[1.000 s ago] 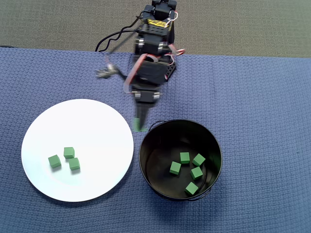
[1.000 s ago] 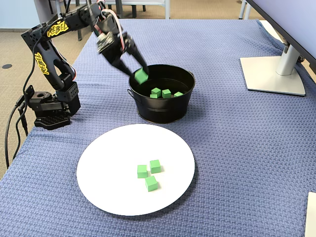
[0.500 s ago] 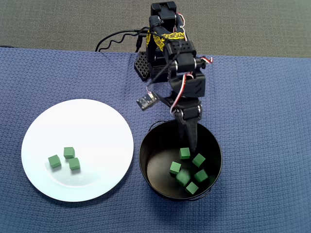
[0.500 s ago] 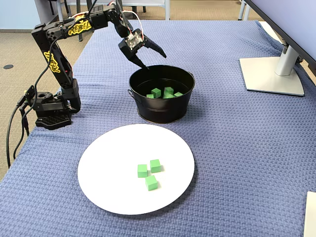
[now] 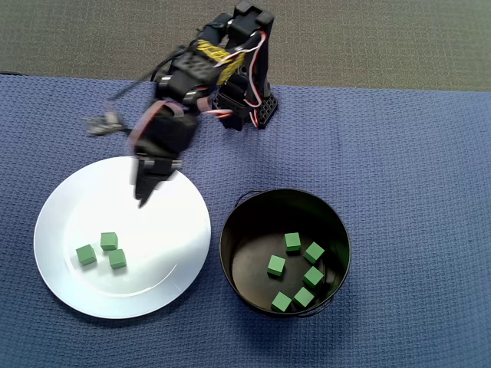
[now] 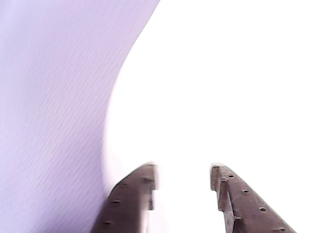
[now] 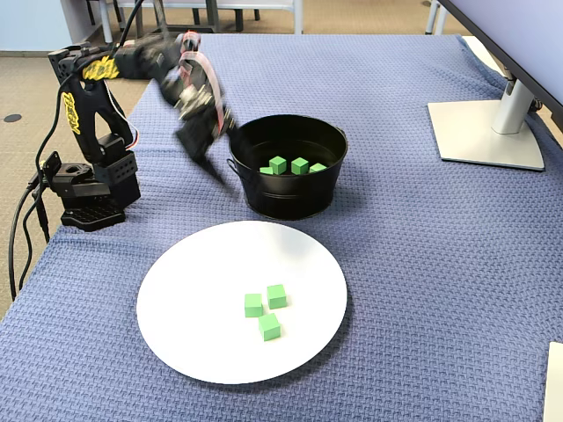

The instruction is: Pick up the green cubes from the white plate and place them in the black recipient

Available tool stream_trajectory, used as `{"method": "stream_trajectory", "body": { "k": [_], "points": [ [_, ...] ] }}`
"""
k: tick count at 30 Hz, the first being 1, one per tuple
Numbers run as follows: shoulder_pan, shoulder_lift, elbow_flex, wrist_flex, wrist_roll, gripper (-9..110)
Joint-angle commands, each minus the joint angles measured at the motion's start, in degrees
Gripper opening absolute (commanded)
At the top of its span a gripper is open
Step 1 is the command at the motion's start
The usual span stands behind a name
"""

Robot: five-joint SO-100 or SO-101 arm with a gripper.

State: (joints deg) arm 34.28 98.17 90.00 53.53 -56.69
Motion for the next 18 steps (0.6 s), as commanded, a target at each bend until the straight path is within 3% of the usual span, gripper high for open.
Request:
{"method": "stream_trajectory", "body": {
  "k": [1, 4, 7, 18],
  "points": [
    [8.0, -1.67, 6.06, -15.03, -16.08, 0],
    [10.11, -2.99, 14.33, -24.61, -30.85, 2],
    [10.81, -4.92, 15.64, -26.46, -41.04, 15],
    [10.2, -15.29, 6.33, -31.99, -50.71, 24]
  ]
}}
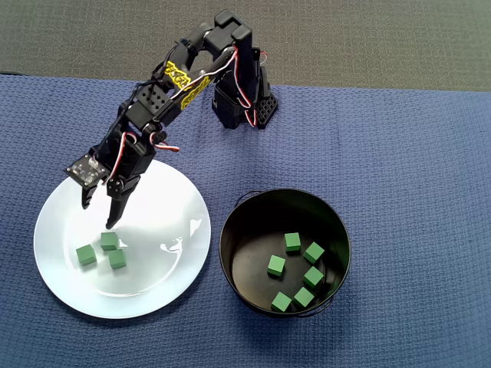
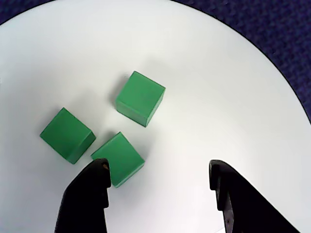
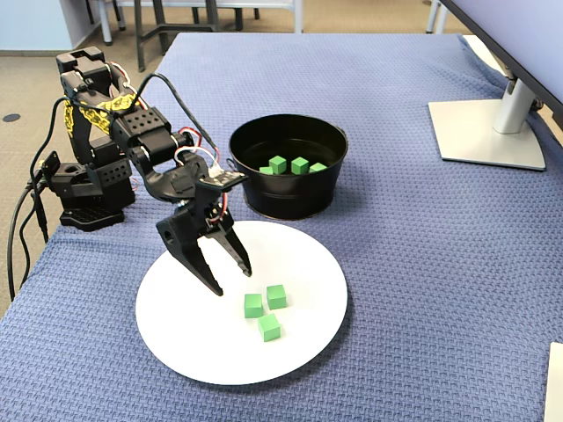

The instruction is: Pick up the green cubes from the white plate and place them in the black recipient

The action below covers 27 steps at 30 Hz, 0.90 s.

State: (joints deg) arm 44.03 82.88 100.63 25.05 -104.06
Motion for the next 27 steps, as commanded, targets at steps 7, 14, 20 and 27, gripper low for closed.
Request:
{"method": "stream_trajectory", "body": {
  "k": [7, 14, 20, 27],
  "points": [
    [1.32, -1.41, -3.52, -7.91, -7.12, 25],
    [1.23, -3.87, 1.14, -15.03, -8.44, 25],
    [-0.26, -4.22, 2.11, -15.73, -7.47, 27],
    [-1.93, -3.96, 7.03, -19.25, -6.5, 27]
  ]
}}
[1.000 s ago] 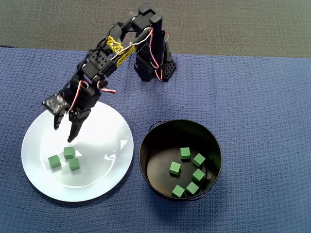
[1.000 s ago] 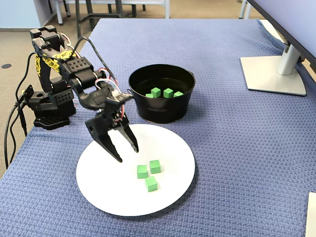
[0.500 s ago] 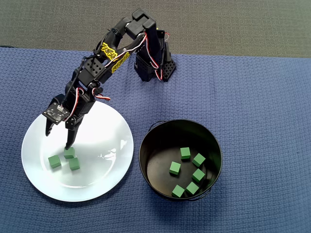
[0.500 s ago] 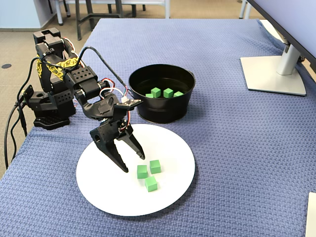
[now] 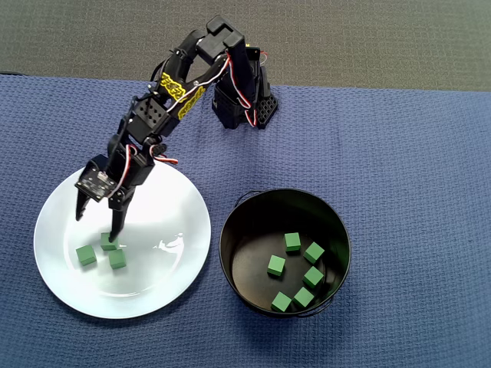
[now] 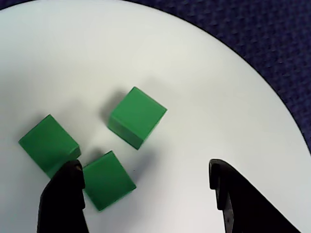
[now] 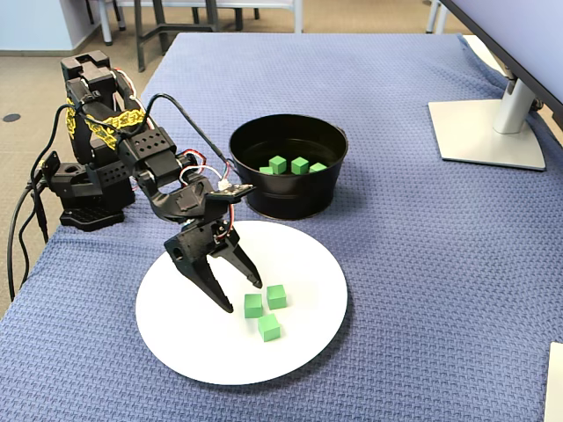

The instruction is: Pick up the green cubes from the white plate and place them in the black recipient

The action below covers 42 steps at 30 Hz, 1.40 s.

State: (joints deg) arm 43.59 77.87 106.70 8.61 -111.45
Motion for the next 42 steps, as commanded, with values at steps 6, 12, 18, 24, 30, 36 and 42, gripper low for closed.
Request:
{"method": "stream_trajectory", "body": {
  "k": [6, 12, 18, 24, 30, 36, 42],
  "points": [
    [-2.72, 1.41, 4.31, -5.98, 1.14, 27],
    [-2.9, 0.62, 4.57, -6.5, 1.58, 27],
    [-3.08, -1.58, 5.1, -8.79, 1.58, 27],
    [-3.34, -3.78, 5.01, -10.72, 1.93, 27],
    [-3.43, -4.75, 4.83, -11.43, 2.29, 26],
    [-3.34, -5.8, 3.69, -11.43, 2.72, 26],
    [-3.43, -7.65, 2.37, -11.87, 3.34, 23]
  ]
}}
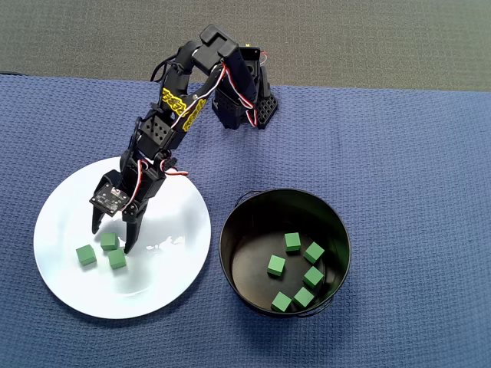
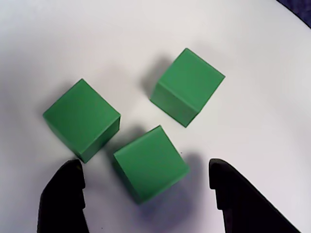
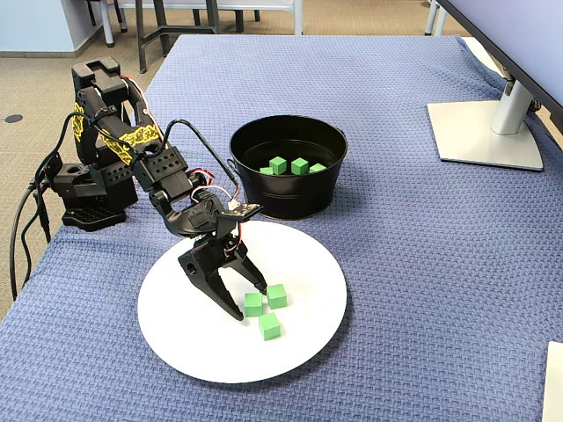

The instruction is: Pick up the green cubes from the white plate and place them in the black recipient

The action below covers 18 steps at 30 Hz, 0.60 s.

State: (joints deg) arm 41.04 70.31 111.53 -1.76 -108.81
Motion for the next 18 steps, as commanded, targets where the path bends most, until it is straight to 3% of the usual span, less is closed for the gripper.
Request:
{"method": "stream_trajectory", "body": {
  "k": [1, 10, 18],
  "points": [
    [-0.88, -0.26, -2.55, -1.49, 0.7, 23],
    [-1.32, -1.76, -4.13, -2.29, 1.32, 24],
    [-1.41, -2.11, -3.78, -3.34, 1.85, 11]
  ]
}}
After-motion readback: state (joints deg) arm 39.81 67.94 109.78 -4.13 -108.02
